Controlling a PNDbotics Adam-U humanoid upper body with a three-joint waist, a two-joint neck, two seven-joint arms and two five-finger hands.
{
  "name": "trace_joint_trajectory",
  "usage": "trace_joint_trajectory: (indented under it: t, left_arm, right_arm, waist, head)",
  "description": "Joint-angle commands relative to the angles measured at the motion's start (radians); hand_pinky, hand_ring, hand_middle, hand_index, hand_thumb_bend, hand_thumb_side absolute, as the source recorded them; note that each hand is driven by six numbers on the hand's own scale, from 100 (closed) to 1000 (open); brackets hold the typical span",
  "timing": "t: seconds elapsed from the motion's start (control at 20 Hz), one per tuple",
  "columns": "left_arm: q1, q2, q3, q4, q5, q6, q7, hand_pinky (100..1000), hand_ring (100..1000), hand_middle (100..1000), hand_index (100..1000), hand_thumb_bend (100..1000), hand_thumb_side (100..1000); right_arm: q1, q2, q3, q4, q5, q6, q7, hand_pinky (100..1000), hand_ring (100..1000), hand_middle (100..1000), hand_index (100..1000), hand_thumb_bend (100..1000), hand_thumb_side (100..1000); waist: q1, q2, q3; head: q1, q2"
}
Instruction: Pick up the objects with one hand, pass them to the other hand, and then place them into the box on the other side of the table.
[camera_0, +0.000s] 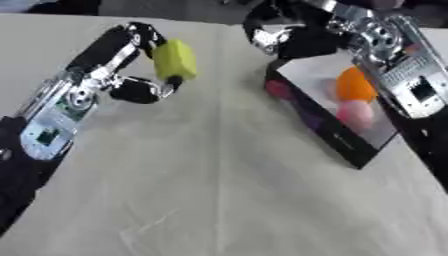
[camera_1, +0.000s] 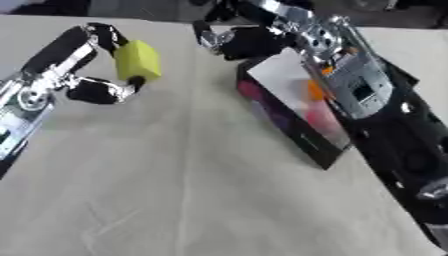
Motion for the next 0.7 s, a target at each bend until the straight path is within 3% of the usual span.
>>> trace_joint_trajectory:
  t: [0.05, 0.7]
  left_arm:
    - [-0.018, 0.004, 0.003, -0.022, -0.012, -0.011, 0.001, 765, 598, 636, 617, 269, 254]
    - [-0.034, -0.030, 0.003, -0.036, -0.017, -0.007, 0.001, 759, 589, 631, 613, 271, 247]
  right_arm:
    - [-0.026, 0.006, 0.002, 0.001, 0.021, -0.004, 0.018, 892, 832, 874, 865, 100, 406]
    - [-0.026, 0.053, 0.023, 0.036, 0.102, -0.014, 0.055, 896, 840, 882, 869, 100, 386]
  waist:
    - [-0.010, -0.062, 0.000]
    - [-0.008, -0.060, 0.002]
  head:
    - [-0.003, 0.005]
    - [0.000, 0.007]
